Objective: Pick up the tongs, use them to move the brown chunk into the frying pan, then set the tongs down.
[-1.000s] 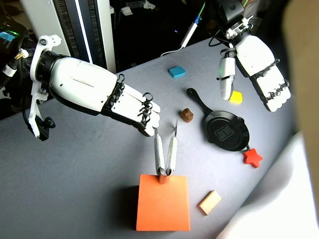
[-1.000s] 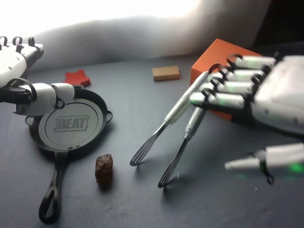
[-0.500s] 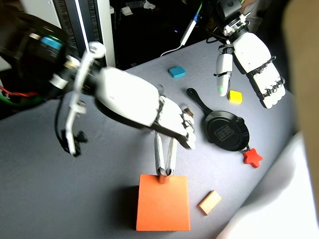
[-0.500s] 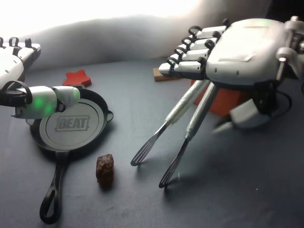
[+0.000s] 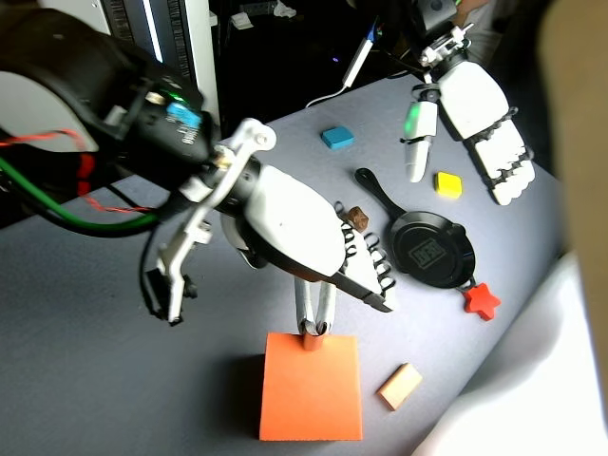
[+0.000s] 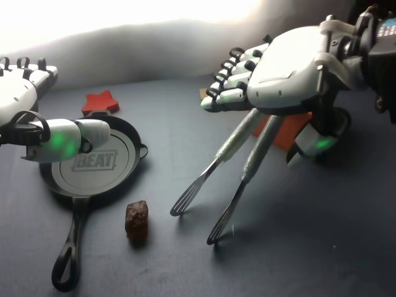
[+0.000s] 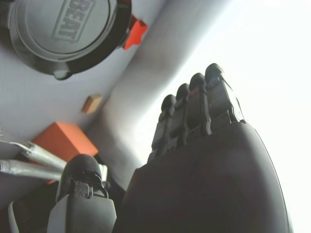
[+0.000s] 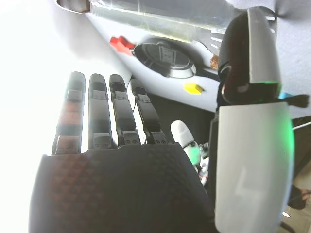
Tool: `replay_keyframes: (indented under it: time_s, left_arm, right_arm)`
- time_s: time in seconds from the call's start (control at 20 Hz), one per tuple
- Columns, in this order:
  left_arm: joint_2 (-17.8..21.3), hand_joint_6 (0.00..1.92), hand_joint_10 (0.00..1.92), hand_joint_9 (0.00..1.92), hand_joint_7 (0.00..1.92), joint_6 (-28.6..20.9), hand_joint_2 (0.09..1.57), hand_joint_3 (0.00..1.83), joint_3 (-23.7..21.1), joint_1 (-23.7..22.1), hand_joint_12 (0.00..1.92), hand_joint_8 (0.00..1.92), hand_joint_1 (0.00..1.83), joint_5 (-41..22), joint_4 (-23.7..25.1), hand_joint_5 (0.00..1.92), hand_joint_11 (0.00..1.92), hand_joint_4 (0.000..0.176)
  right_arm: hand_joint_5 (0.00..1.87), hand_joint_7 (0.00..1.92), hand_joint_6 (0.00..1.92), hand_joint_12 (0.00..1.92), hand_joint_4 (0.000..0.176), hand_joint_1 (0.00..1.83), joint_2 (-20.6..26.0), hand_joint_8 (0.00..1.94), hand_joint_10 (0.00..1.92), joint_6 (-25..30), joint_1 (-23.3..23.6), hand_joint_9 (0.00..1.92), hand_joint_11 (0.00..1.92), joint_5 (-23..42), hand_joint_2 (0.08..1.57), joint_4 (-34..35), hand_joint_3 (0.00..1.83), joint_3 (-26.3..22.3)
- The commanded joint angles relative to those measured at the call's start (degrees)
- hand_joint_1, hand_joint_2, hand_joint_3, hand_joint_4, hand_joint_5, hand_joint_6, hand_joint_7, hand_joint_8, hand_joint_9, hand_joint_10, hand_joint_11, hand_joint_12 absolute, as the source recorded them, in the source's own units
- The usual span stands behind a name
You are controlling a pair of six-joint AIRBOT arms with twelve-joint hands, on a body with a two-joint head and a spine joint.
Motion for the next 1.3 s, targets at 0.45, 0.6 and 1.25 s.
replay_keyframes:
  time_s: [0.45, 0.6, 1.25]
  left_arm:
    - [-0.11, 0.00, 0.00, 0.00, 0.01, 6.24, 1.14, 0.00, -2.73, -2.63, 0.00, 0.00, 0.00, -7.77, -0.56, 0.00, 0.00, 0.000]
    - [-0.17, 0.00, 0.00, 0.00, 0.00, 6.24, 1.14, 0.00, -2.96, -2.26, 0.00, 0.00, 0.00, -7.82, -1.05, 0.00, 0.00, 0.000]
    - [-1.36, 0.00, 0.00, 0.00, 0.00, 4.97, 1.16, 0.01, -3.78, -1.13, 0.00, 0.00, 0.00, -11.85, -4.00, 0.00, 0.00, 0.000]
  right_arm:
    - [0.00, 0.00, 0.00, 0.00, 0.000, 1.01, -6.43, 0.00, 0.00, -0.52, -1.50, 0.00, 0.00, 1.21, 0.90, -0.21, 0.00, 7.59]
    - [0.00, 0.00, 0.00, 0.00, 0.000, 0.97, -7.85, 0.00, 0.00, -0.89, -2.50, 0.00, 0.00, 1.20, 0.94, -0.25, 0.01, 8.69]
    - [0.00, 0.00, 0.00, 0.00, 0.000, 0.99, -11.85, 0.00, 0.00, -1.05, -4.80, 0.00, 0.00, 1.77, 0.93, -1.08, 0.01, 12.68]
